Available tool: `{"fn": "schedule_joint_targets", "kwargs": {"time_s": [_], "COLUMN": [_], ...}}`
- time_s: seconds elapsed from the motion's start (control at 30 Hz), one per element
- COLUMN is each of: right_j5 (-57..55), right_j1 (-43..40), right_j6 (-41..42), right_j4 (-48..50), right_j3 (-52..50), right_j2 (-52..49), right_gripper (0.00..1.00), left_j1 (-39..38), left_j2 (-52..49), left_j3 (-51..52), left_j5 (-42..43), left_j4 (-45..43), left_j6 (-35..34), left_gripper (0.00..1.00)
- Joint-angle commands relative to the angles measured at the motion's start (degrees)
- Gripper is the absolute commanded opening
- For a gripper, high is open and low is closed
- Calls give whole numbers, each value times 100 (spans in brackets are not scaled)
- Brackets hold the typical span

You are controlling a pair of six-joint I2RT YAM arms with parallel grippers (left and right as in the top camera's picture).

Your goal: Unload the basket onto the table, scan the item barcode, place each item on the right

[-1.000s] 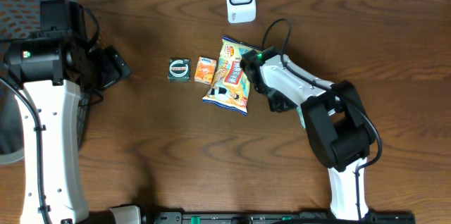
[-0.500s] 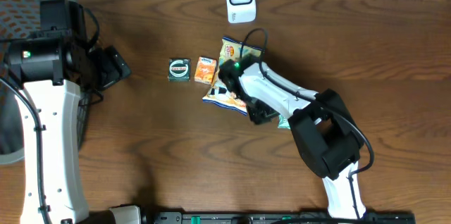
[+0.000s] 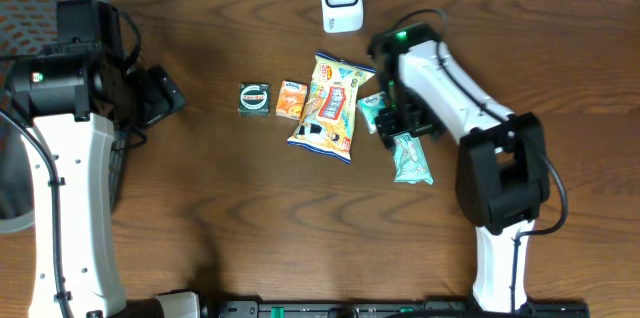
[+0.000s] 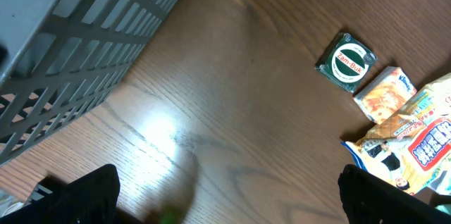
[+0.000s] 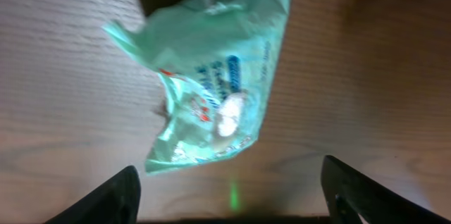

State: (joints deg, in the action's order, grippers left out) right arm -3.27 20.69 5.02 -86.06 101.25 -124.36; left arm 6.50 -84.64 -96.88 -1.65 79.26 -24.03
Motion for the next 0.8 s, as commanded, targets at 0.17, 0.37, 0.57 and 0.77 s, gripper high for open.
{"fn": "schedule_joint_targets", "kwargs": {"time_s": [0.17,0.37,0.57,0.77], "right_j5": [774,730,730,734], "right_j1": [-345,-341,-339,-339], "right_j6": [-511,-411,-120,96], "right_j4": [199,1060,1611,1681], "right_j3": [-466,-1161,-1416,-1419], "right_j2": [28,28,28,28], "right_gripper": [64,47,32,1], "left_j1": [13,13,13,13], "left_j2": [-39,-39,-39,-39], "left_j3": [28,28,28,28], "left_j5": [-31,-33,-33,-33], "left_j4": [17,17,17,17], "left_j6": [-28,-28,-28,-28], "left_gripper": [98,98,98,98]}}
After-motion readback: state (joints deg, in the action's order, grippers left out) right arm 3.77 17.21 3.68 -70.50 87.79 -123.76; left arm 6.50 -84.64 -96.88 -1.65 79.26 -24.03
